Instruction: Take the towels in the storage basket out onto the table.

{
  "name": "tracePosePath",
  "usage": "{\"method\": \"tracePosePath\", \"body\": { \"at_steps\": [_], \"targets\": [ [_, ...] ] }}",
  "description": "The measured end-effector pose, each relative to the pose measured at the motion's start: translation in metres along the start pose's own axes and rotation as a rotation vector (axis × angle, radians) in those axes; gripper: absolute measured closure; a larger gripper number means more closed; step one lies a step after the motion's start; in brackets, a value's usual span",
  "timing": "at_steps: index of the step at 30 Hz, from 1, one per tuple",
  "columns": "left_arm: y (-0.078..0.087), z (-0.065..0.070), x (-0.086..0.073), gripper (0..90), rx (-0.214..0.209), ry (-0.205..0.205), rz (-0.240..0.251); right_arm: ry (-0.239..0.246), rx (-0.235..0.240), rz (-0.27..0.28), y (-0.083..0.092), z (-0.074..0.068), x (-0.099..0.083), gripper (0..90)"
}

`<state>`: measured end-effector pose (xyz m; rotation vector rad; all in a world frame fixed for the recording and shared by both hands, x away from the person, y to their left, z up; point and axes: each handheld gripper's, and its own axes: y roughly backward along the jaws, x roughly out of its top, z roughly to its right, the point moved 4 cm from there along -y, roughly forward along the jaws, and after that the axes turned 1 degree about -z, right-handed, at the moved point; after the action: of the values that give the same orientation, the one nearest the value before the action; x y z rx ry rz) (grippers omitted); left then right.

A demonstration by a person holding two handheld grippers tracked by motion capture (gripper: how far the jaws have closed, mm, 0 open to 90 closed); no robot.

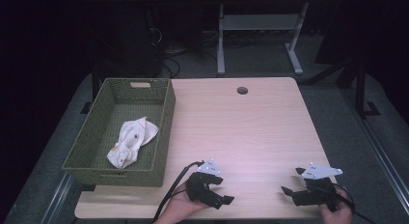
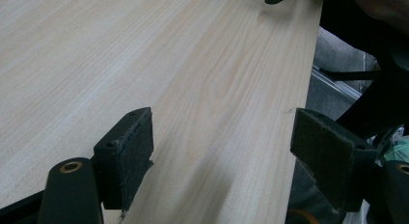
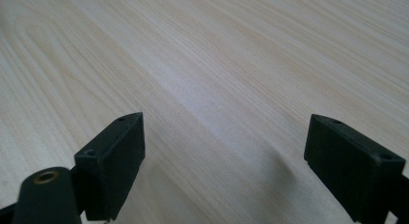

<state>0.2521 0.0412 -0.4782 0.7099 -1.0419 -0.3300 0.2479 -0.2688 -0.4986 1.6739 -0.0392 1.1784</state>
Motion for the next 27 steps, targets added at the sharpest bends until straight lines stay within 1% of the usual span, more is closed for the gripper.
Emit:
{"method": "tracePosePath", "body": {
  "at_steps": [3,5,6,8,10,11,12,13,16,19,20,21,24,25,27],
  "targets": [
    [0.000,-0.001,0.002,22.8,0.005,0.001,0.008,0.000,0.001,0.002,0.000,0.001,0.000,14.0],
    [0.001,-0.001,0.004,22.9,-0.005,0.001,0.014,-0.008,0.003,0.001,0.001,0.000,0.000,14.0],
    [0.002,-0.001,0.005,22.8,0.001,-0.004,0.005,-0.006,0.004,0.003,0.000,-0.001,0.000,14.0],
    [0.003,-0.001,0.006,22.8,0.000,-0.010,-0.002,-0.003,0.004,0.001,0.000,-0.001,0.000,14.0],
    [0.004,-0.001,0.008,22.7,0.009,-0.033,-0.019,-0.002,0.001,0.000,-0.001,-0.001,0.001,14.0],
    [0.004,-0.001,0.008,22.6,0.009,-0.033,-0.019,-0.004,0.000,0.001,-0.001,-0.001,0.001,14.0],
    [0.005,-0.002,0.010,22.4,0.010,-0.037,-0.029,-0.005,0.001,-0.002,-0.001,-0.001,0.001,14.0],
    [0.007,-0.003,0.013,22.4,0.007,-0.042,-0.022,-0.006,0.000,-0.006,-0.001,-0.002,0.001,14.0],
    [0.013,-0.006,0.022,22.4,0.022,-0.052,-0.024,-0.005,-0.004,0.000,-0.001,-0.002,0.002,14.0],
    [0.018,-0.010,0.032,22.5,0.021,-0.039,-0.027,-0.009,-0.003,-0.001,-0.002,-0.004,0.002,14.0],
    [0.019,-0.011,0.035,22.6,0.022,-0.040,-0.026,-0.001,-0.004,0.000,-0.003,-0.004,0.003,14.0],
    [0.020,-0.012,0.037,22.5,0.024,-0.044,-0.030,0.000,-0.002,-0.002,-0.003,-0.005,0.003,14.0],
    [0.024,-0.016,0.046,22.5,0.027,-0.058,-0.070,0.000,0.000,-0.001,-0.003,-0.005,0.002,14.0],
    [0.026,-0.018,0.050,22.5,0.029,-0.062,-0.076,-0.001,-0.001,0.000,-0.003,-0.005,0.002,14.0],
    [0.029,-0.022,0.056,22.5,0.031,-0.053,-0.080,-0.004,0.000,0.001,-0.002,-0.004,0.002,14.0]
  ]
}}
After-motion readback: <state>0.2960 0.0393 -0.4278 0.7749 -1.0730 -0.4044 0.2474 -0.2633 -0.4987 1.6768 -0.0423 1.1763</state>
